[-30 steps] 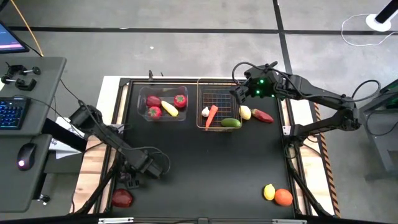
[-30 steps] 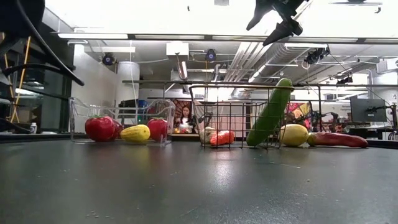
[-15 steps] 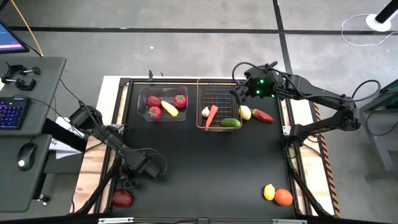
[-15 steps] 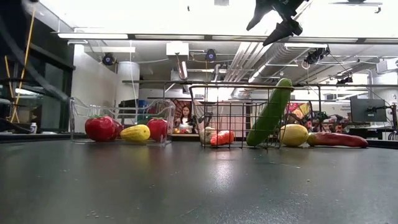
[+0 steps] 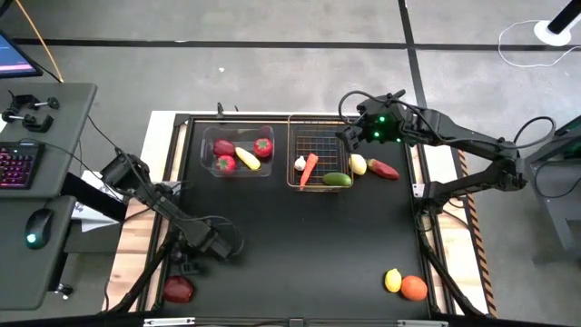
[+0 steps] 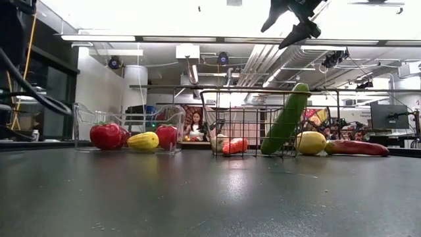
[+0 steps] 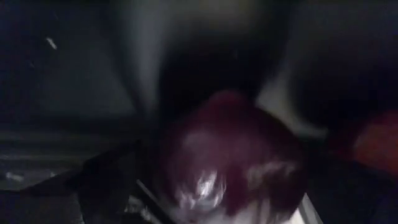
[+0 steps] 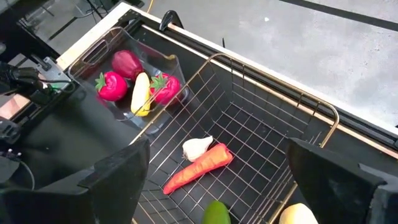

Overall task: Sort produce into baskets
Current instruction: Put the onion into the gold wire basket

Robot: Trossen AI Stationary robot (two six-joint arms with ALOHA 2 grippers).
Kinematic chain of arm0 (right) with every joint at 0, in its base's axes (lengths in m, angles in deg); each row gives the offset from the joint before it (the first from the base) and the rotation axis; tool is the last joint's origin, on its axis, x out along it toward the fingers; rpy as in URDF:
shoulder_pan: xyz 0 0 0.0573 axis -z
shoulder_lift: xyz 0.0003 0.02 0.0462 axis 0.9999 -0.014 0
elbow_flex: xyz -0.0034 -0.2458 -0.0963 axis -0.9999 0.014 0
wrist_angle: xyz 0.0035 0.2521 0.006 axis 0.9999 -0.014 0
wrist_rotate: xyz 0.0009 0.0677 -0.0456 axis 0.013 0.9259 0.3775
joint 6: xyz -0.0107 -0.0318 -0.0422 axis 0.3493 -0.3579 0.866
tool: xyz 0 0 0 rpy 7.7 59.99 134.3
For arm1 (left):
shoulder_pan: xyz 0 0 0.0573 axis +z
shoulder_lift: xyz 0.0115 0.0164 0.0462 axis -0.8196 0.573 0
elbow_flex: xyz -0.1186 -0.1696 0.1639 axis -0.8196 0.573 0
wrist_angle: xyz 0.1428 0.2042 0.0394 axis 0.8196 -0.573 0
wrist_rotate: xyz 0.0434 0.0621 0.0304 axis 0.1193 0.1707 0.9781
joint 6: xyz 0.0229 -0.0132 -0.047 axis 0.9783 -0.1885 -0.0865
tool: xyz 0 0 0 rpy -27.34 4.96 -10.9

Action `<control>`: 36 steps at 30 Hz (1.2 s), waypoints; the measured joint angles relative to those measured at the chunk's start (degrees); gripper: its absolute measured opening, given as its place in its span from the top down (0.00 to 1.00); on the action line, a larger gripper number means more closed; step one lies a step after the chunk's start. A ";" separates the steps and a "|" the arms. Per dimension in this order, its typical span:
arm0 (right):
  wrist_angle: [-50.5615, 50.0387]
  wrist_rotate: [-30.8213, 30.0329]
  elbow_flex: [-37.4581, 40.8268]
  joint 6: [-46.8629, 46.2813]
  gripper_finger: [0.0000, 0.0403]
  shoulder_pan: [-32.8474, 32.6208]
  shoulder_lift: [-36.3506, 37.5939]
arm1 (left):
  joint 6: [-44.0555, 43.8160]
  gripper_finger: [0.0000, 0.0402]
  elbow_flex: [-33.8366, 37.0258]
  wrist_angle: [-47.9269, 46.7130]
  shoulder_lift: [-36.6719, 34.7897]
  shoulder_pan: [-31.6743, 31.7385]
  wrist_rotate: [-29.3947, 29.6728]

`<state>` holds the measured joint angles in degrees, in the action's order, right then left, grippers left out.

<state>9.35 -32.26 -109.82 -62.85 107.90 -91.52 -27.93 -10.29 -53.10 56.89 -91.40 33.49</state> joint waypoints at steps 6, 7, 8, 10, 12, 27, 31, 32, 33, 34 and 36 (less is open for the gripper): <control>0.00 0.00 0.00 0.00 0.09 0.00 0.00 | -4.79 0.01 -0.02 1.87 0.00 -0.03 1.20; 0.00 0.00 0.00 0.02 0.09 0.00 0.00 | -4.97 0.01 -0.02 1.88 0.00 -0.10 1.17; 0.00 -0.02 0.00 0.28 0.09 0.00 0.00 | -4.97 0.01 -0.02 1.83 0.00 -0.13 1.17; 0.00 -0.55 0.00 1.43 0.09 0.00 0.00 | -4.97 0.01 -0.02 1.81 0.00 -0.13 1.15; 0.00 -0.76 0.00 2.41 0.09 0.00 0.00 | -4.25 0.02 -0.02 1.78 0.00 -0.13 1.14; 0.02 -1.99 0.00 3.68 0.09 0.00 0.00 | 2.27 0.36 -3.20 0.85 -1.05 2.62 -3.39; 0.04 -2.01 0.00 4.02 0.09 0.02 0.00 | 3.04 0.36 -9.74 0.54 -5.08 6.77 4.10; 0.05 -2.04 0.00 4.12 0.09 0.02 0.00 | 3.39 0.36 -11.60 0.53 -6.38 8.04 7.43; 0.11 -2.19 0.00 4.32 0.09 0.02 0.00 | 3.81 0.36 -13.29 0.55 -7.81 9.39 11.08; 0.34 -2.54 0.00 4.58 0.09 0.01 0.00 | 4.27 0.36 -14.91 0.57 -9.27 10.70 15.28; 0.91 -3.32 0.00 5.06 0.09 0.02 0.00 | 5.45 0.36 -17.69 0.52 -12.18 13.53 24.48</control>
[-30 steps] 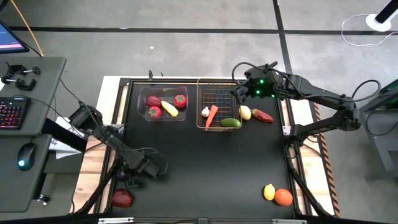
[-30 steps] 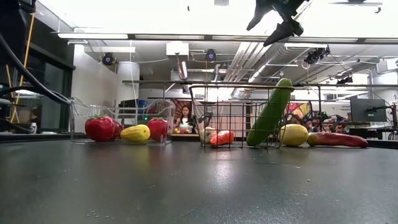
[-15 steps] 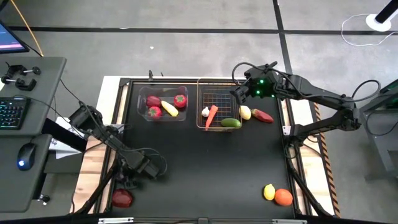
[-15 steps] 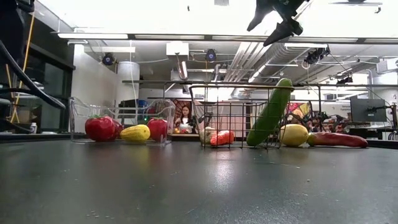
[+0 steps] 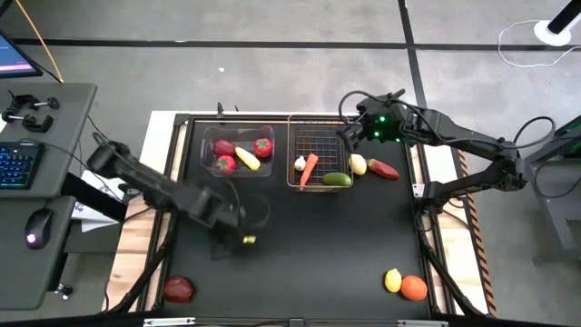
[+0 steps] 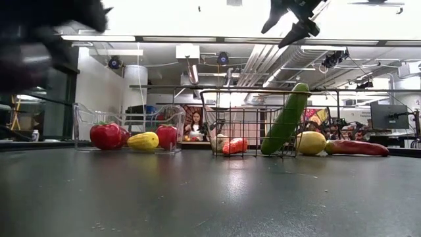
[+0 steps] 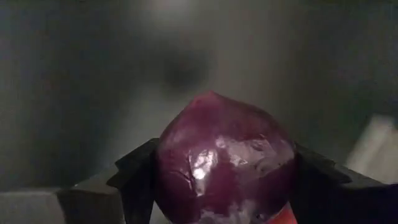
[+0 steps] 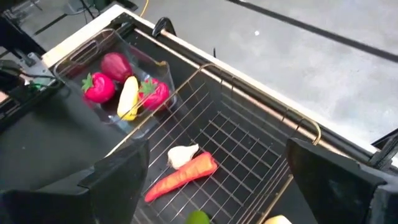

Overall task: Sort produce into baskets
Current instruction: Put the onion into the gold wire basket

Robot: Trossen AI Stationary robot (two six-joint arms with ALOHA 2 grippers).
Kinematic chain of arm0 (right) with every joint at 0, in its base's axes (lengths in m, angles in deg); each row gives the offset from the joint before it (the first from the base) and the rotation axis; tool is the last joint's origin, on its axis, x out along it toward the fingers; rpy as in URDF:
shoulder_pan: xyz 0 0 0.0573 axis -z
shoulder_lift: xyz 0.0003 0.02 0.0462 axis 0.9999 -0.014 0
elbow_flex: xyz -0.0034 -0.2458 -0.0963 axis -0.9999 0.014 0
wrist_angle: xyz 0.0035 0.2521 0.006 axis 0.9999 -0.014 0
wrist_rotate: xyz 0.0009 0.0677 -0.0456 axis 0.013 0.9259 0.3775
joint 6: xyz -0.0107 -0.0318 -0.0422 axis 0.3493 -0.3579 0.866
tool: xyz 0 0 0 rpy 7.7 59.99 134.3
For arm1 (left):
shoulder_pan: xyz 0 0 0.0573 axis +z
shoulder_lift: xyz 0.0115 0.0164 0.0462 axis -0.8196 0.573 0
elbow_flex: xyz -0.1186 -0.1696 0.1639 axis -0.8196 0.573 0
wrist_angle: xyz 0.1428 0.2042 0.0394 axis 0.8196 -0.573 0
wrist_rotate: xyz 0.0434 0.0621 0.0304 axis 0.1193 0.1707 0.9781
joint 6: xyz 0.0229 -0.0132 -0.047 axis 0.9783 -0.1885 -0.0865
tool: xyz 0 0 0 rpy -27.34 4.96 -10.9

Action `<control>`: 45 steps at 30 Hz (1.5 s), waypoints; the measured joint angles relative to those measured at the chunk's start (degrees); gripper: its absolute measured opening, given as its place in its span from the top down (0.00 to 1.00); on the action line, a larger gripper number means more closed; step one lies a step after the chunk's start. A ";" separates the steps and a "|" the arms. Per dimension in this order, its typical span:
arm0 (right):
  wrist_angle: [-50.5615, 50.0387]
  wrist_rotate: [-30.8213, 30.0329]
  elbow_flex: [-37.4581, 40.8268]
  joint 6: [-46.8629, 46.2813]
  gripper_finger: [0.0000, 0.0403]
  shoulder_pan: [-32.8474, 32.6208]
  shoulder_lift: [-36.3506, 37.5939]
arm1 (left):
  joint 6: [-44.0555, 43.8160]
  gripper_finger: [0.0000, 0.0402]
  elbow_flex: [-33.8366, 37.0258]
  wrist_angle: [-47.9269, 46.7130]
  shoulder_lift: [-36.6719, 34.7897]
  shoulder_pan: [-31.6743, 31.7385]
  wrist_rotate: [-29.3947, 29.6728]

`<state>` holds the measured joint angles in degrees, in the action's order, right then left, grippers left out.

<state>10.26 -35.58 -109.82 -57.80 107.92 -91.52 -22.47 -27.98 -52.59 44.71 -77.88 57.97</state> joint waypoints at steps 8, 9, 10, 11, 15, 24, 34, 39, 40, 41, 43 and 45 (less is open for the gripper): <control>1.44 -1.44 0.00 -0.53 0.09 0.00 0.00 | 7.73 0.31 -2.68 1.67 -9.42 17.32 32.06; 1.65 -1.70 0.00 -0.86 0.09 0.00 0.00 | 9.86 0.30 -2.68 2.78 -9.88 20.68 33.75; 1.89 -1.75 0.00 -1.47 0.09 0.00 0.00 | 11.91 0.30 -2.68 4.40 -10.17 24.15 34.34; 2.16 -1.76 0.00 -2.31 0.09 0.00 0.00 | 13.70 0.29 -2.68 6.31 -10.22 27.73 34.13; 3.37 -1.77 0.00 -2.61 0.09 0.00 0.00 | 18.43 0.29 -2.66 14.23 -9.10 40.06 31.49; 2.91 -1.23 0.00 -3.85 0.09 0.00 0.02 | 14.62 0.28 -2.55 16.32 -8.36 49.13 31.23; 1.25 -1.12 0.00 -3.39 0.09 0.00 0.01 | 12.22 0.14 1.04 17.65 -6.21 50.62 18.83; 1.30 0.07 0.00 -2.48 0.09 0.00 0.02 | 10.83 0.02 3.10 17.30 -5.83 49.55 15.24; 1.32 0.39 0.00 -2.62 0.09 0.00 0.02 | 10.82 0.02 3.22 17.37 -5.95 49.27 15.29; 1.32 0.51 0.00 -2.62 0.09 0.00 0.02 | 10.97 0.01 3.22 17.48 -6.08 49.12 15.39; 1.29 0.75 0.00 -2.63 0.09 -0.01 0.02 | 11.35 0.01 3.14 17.84 -6.22 48.96 15.44; 1.30 0.92 0.00 -2.65 0.09 -0.02 0.00 | 11.15 0.01 3.14 16.95 -6.13 49.01 15.47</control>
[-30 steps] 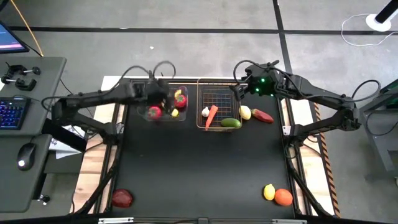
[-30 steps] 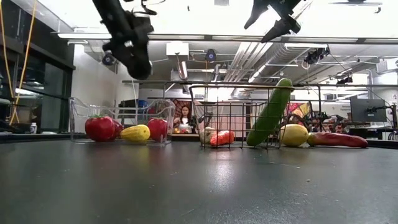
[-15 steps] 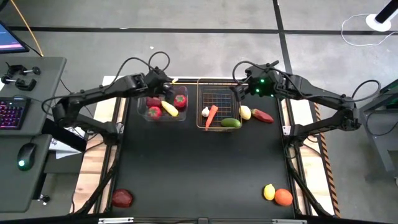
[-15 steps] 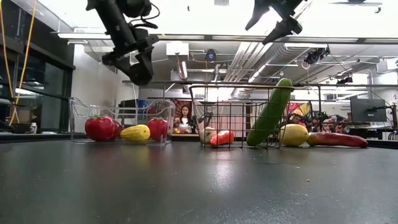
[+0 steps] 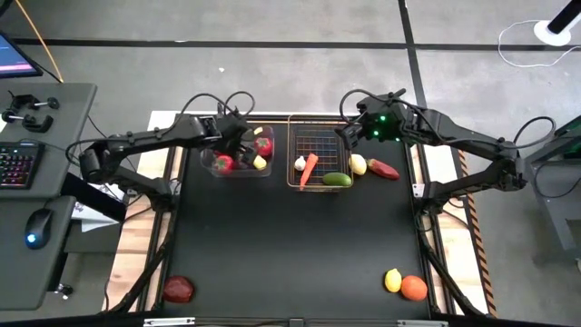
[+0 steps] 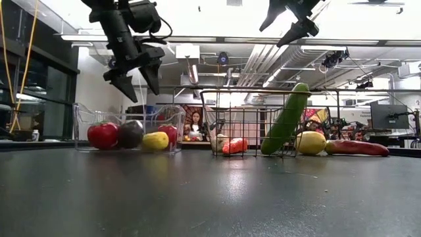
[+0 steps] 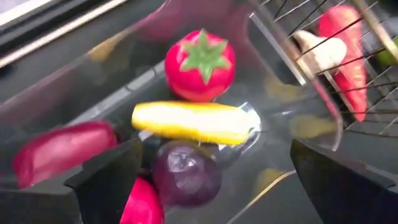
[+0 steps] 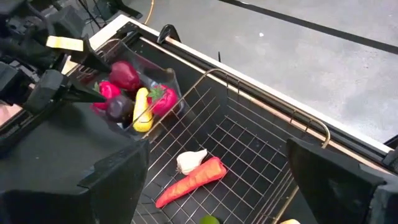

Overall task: Sort produce into baskets
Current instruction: Put the onion into the gold wire basket

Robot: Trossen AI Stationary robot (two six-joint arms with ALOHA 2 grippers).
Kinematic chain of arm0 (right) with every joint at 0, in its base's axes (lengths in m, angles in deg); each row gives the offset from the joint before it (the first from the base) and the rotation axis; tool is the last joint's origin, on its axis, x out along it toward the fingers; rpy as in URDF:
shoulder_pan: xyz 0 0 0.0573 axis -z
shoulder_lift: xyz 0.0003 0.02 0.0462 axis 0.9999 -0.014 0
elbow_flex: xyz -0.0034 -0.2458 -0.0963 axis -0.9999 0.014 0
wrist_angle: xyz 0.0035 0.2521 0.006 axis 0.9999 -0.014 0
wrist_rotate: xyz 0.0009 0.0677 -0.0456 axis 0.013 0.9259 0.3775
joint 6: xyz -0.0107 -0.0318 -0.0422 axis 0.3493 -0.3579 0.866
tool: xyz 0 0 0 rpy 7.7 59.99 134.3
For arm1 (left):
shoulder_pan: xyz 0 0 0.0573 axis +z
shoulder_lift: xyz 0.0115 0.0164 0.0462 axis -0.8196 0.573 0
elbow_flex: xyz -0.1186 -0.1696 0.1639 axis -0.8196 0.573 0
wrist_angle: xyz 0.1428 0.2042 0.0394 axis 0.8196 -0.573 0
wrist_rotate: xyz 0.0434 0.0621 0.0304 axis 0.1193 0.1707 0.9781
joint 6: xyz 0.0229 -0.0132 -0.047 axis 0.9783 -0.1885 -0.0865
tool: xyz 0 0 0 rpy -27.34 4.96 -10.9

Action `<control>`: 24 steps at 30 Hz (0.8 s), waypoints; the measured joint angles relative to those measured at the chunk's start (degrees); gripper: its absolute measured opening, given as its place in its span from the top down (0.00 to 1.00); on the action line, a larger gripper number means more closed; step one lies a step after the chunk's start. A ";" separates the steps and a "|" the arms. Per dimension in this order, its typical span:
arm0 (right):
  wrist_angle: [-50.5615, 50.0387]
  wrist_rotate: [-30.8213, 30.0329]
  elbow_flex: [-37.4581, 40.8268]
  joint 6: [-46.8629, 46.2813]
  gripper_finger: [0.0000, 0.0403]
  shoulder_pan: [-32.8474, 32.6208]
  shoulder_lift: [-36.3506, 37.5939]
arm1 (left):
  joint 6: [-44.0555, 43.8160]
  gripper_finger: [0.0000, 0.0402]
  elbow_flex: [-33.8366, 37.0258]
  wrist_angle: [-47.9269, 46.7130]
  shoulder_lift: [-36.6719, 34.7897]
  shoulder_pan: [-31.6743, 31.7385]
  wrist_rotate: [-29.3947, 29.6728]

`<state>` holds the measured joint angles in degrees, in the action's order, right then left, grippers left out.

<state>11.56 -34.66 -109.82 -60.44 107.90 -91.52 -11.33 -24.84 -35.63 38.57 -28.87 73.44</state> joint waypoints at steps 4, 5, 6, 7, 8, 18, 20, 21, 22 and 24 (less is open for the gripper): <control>0.00 -0.01 0.00 -0.01 0.09 0.02 0.00 | -0.39 0.01 0.00 -2.56 -0.02 0.00 -0.79; 0.02 -0.01 0.00 -0.02 0.09 0.01 0.00 | 0.20 0.01 0.00 -3.54 -0.02 0.00 -1.58; 0.00 0.00 0.00 -0.01 0.09 0.02 0.00 | 0.91 0.01 0.02 -4.14 -0.02 0.00 -1.91; 0.00 0.00 0.00 -0.05 0.09 -0.01 0.00 | 1.40 0.01 0.02 -4.12 -0.02 0.06 -1.95; 0.00 0.00 0.00 -0.53 0.09 -0.01 0.00 | 1.71 0.00 0.02 -3.75 0.01 0.41 -2.17; 0.38 -0.01 0.00 -5.21 0.09 0.01 0.00 | -0.81 0.00 0.00 -5.54 10.03 4.61 -10.40; 0.39 -0.02 0.00 -5.43 0.09 0.01 0.00 | 0.68 0.00 -0.46 -5.52 12.38 4.50 -10.71; 0.39 -0.02 0.00 -5.43 0.09 0.01 0.00 | 0.92 0.00 -0.88 -5.26 13.28 4.46 -10.47; 0.39 -0.02 0.00 -5.47 0.09 0.02 0.00 | 1.08 0.00 -1.23 -4.92 14.05 4.43 -9.87; 0.39 -0.02 0.00 -6.11 0.09 -0.01 0.00 | 1.29 0.00 -1.71 -4.80 15.47 4.42 -8.95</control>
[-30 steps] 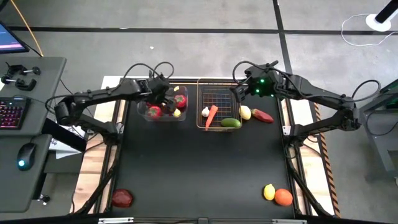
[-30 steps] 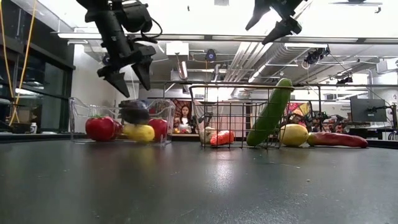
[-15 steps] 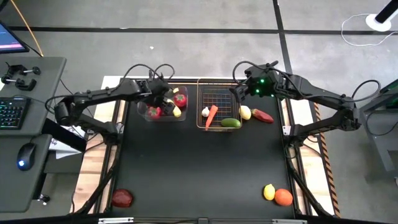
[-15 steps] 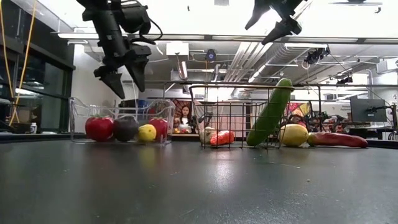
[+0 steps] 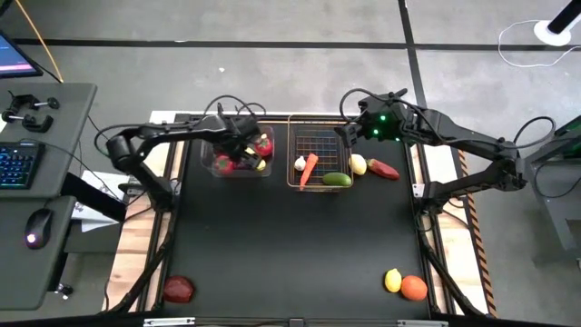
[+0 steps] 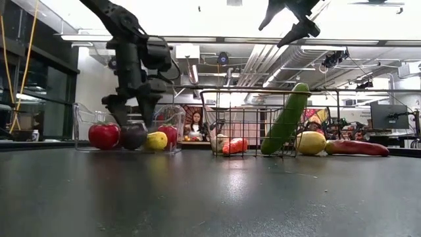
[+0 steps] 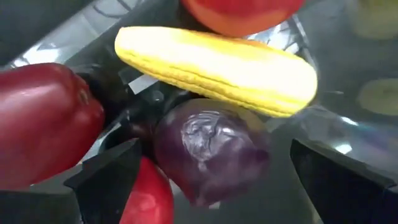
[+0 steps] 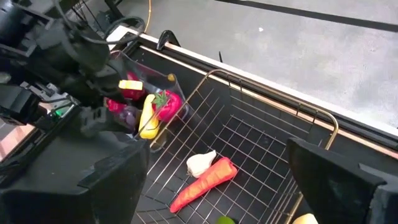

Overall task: Sort produce into baskets
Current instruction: Put the onion into the gold wire basket

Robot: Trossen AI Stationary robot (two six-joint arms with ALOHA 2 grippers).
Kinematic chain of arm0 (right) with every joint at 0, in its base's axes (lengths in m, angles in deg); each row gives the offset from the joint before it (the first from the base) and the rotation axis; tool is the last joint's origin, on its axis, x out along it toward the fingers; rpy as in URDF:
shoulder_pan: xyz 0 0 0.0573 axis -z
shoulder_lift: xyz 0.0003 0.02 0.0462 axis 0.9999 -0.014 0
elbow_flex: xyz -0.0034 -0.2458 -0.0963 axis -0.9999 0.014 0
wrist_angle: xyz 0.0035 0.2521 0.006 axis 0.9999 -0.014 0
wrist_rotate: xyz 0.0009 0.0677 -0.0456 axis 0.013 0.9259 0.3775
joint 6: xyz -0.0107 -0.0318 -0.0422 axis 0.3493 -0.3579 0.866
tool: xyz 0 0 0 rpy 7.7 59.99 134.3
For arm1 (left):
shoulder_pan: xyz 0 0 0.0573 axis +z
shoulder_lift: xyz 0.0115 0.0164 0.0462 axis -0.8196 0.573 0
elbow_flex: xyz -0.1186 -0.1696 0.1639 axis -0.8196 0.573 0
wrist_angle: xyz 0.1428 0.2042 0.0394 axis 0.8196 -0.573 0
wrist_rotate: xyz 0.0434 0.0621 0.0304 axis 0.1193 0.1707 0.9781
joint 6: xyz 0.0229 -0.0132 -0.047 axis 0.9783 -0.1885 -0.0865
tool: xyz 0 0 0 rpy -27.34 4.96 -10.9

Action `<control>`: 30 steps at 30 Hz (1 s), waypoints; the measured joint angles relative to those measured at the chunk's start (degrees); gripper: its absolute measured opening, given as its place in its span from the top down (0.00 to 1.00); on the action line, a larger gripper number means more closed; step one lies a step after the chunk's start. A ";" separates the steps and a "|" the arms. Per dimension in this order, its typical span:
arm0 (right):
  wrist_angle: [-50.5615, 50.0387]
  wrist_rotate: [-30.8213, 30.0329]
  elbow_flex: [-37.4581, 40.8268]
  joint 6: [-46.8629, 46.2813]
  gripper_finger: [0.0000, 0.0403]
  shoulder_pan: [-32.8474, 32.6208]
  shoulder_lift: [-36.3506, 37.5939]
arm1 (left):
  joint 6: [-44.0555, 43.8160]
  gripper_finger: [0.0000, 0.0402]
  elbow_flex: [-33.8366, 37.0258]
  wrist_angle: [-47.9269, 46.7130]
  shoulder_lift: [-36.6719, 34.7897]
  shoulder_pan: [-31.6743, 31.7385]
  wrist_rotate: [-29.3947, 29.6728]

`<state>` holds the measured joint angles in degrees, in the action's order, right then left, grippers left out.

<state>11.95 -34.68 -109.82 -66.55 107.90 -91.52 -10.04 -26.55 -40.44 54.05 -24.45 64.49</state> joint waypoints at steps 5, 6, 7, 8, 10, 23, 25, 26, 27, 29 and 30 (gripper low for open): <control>0.00 0.00 0.00 -0.41 0.09 0.02 0.00 | -0.69 0.00 -0.39 0.09 2.75 0.21 0.79; 0.00 0.00 0.00 -0.39 0.09 0.02 0.00 | -1.28 0.00 -0.39 0.17 3.22 0.21 0.89; 0.02 0.00 0.00 -0.39 0.09 0.00 0.00 | -1.73 0.01 -0.39 0.29 3.71 0.21 0.90; 0.00 0.00 0.00 -0.42 0.09 0.02 0.00 | -1.85 0.01 -0.39 0.45 4.15 0.19 0.86; 0.02 0.00 0.00 -0.44 0.09 0.00 0.00 | -1.86 0.03 -0.39 0.66 4.72 0.08 1.04; 0.02 0.00 0.00 -0.35 0.09 0.02 0.00 | -2.98 0.41 -0.39 1.32 4.12 -0.77 4.67; 0.02 0.00 0.00 -0.34 0.09 0.02 0.00 | -2.93 0.41 -0.39 1.25 3.56 -0.68 4.66; 0.02 -0.02 0.00 -0.33 0.09 0.02 0.00 | -2.28 0.41 -0.39 0.90 3.17 -0.55 4.45; 0.00 0.00 0.00 -0.32 0.09 0.02 0.00 | -1.45 0.41 -0.39 0.78 2.66 -0.49 4.26; 0.00 0.00 0.00 -0.30 0.09 0.00 0.00 | 0.02 0.36 -0.39 0.77 1.35 -0.45 4.25; 0.00 0.02 0.00 -0.28 0.09 0.02 0.00 | 0.51 0.32 -0.39 0.78 0.68 -0.44 4.26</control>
<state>11.95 -34.66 -109.82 -66.83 107.92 -91.52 -9.52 -26.94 -39.66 54.73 -24.89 68.75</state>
